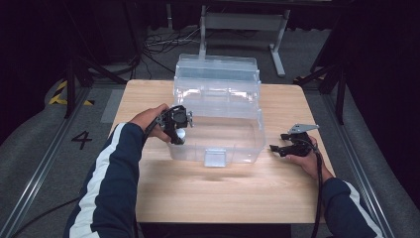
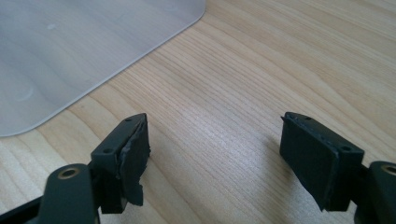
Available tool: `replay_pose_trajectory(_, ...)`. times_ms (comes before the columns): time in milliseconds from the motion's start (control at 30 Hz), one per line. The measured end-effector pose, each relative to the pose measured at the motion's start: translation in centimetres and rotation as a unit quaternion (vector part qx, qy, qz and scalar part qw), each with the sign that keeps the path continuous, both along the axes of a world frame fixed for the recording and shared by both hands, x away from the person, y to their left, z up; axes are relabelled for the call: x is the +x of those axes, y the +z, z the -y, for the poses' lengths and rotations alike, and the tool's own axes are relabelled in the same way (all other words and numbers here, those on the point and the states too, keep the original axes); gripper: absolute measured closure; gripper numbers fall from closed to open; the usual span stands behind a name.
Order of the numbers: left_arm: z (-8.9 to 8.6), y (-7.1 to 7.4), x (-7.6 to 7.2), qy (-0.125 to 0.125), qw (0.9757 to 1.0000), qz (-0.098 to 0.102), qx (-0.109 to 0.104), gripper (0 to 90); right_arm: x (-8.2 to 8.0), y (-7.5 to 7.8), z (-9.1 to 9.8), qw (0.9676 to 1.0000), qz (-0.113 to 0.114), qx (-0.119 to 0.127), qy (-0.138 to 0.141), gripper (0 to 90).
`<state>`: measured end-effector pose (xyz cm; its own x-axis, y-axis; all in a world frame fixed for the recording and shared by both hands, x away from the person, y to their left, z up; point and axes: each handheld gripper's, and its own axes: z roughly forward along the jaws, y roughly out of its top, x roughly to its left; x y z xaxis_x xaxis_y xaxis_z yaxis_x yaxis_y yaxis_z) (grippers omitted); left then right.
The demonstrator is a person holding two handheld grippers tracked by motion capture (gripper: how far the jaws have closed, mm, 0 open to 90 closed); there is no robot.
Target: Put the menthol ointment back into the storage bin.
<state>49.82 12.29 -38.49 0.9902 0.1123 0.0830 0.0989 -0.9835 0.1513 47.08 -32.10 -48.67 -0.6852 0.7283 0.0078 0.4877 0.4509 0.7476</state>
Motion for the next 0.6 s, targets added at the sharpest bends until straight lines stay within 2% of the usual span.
replay_pose_trajectory(100, 0.03, -0.13, -0.19, -0.004, 1.0000, 0.005, 0.001, 50.3, 0.00, 0.00, 0.00, 1.0000, 0.000, 0.000, 0.000, 24.4)
replay_pose_trajectory(267, -0.21, -0.17, -0.19, -0.002, 1.0000, -0.006, -0.007, 50.3, 0.00, 0.00, 0.00, 1.0000, 0.000, 0.000, 0.000, 24.4)
replay_pose_trajectory(333, -0.25, -0.11, -0.23, 0.000, 1.0000, -0.003, -0.004, 50.3, 0.00, 0.00, 0.00, 1.0000, 0.000, 0.000, 0.000, 24.5)
replay_pose_trajectory(433, -0.21, -0.09, -0.18, -0.003, 1.0000, -0.005, -0.003, 50.3, 0.00, 0.00, 0.00, 1.0000, 0.000, 0.000, 0.000, 24.4)
replay_pose_trajectory(600, -0.20, -0.15, -0.18, 0.007, 0.9999, -0.015, 0.000, 50.2, 0.00, 0.00, 0.00, 1.0000, 0.000, 0.000, 0.000, 24.4)
